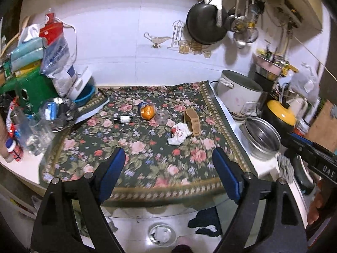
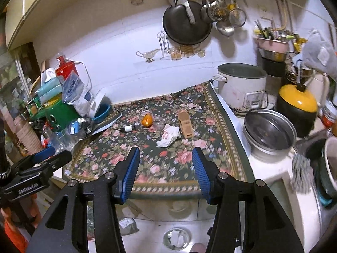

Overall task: Collect trash
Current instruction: 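Raise both tools back toward the counter, then grasp the white printed plastic bag with the left tool while the right tool grasps the brown cardboard box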

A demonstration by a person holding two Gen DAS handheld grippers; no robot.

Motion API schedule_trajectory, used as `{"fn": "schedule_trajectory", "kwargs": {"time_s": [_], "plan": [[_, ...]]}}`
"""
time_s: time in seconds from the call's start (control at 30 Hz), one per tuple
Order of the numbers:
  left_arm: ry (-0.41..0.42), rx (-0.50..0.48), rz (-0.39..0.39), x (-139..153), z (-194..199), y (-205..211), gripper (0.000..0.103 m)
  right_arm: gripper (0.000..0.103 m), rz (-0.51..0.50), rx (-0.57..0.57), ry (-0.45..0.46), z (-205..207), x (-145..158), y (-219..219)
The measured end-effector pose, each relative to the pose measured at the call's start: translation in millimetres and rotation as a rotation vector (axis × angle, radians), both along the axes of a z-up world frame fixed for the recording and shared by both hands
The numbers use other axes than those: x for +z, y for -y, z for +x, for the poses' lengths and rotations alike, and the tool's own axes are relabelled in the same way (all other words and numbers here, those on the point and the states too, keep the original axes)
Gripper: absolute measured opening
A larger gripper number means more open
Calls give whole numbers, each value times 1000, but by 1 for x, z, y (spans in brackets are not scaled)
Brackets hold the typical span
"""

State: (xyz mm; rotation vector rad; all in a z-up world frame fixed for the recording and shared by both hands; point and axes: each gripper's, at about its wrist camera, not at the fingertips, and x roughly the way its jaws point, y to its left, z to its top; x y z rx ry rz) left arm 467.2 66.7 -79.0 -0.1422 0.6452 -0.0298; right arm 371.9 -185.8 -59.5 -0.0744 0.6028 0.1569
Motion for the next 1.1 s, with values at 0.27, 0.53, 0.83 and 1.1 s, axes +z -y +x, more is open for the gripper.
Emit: {"fn": "schedule_trajectory", "kwargs": {"time_s": [0.27,0.53,0.83,1.1], "plan": [[-139,20,7,-47,99,34,84,48,-48,61,-62,76,1,39],[-295,-57,29,-116,192,52,84,48,-9,20,-145,132,-18,66],[-447,-191,61,-191,279,53,83,48,5,-107,-251,182,-62,69],[-451,-290,59,-209,309,51,44,48,11,-158,-338,219,-93,67]]}}
